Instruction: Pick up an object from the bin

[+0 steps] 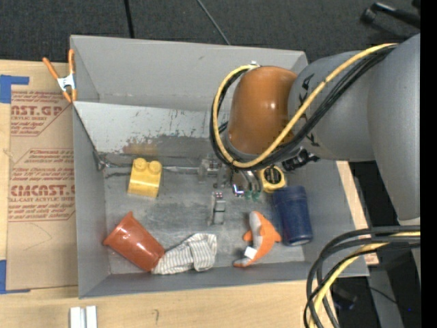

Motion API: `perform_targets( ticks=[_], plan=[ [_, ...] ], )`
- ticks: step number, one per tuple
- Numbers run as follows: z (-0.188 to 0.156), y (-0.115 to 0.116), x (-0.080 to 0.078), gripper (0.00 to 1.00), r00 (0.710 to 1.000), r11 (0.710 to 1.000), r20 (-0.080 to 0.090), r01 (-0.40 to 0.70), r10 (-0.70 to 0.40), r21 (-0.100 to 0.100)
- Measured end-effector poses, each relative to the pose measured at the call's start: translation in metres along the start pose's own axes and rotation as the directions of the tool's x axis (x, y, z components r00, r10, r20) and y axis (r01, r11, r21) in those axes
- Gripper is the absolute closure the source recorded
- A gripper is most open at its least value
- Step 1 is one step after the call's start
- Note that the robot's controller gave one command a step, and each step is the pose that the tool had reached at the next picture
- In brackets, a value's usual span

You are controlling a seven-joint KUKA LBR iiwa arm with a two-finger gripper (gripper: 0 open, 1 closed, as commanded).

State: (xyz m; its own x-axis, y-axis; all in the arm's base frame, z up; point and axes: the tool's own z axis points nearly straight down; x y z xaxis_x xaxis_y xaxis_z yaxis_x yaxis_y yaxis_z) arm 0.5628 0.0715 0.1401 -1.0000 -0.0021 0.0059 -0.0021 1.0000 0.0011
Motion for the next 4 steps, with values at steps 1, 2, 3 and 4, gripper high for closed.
perform_targets(
  ticks=[1, 2, 3, 4],
  plan=[
    [-0.005, 0.0, -0.001, 0.0, 1.0, 1.0, 0.007, -0.001, 0.001, -0.001],
    [0.029, 0.027, 0.018, 0.0, 0.999, 0.999, 0.015, 0.045, -0.045, 0.002],
    [0.056, 0.055, 0.046, 0.0, 0.975, 0.975, 0.003, 0.223, -0.223, 0.002],
    [0.071, 0.055, 0.074, 1.0, 0.993, 0.993, 0.004, 0.118, -0.118, 0.001]
  ],
)
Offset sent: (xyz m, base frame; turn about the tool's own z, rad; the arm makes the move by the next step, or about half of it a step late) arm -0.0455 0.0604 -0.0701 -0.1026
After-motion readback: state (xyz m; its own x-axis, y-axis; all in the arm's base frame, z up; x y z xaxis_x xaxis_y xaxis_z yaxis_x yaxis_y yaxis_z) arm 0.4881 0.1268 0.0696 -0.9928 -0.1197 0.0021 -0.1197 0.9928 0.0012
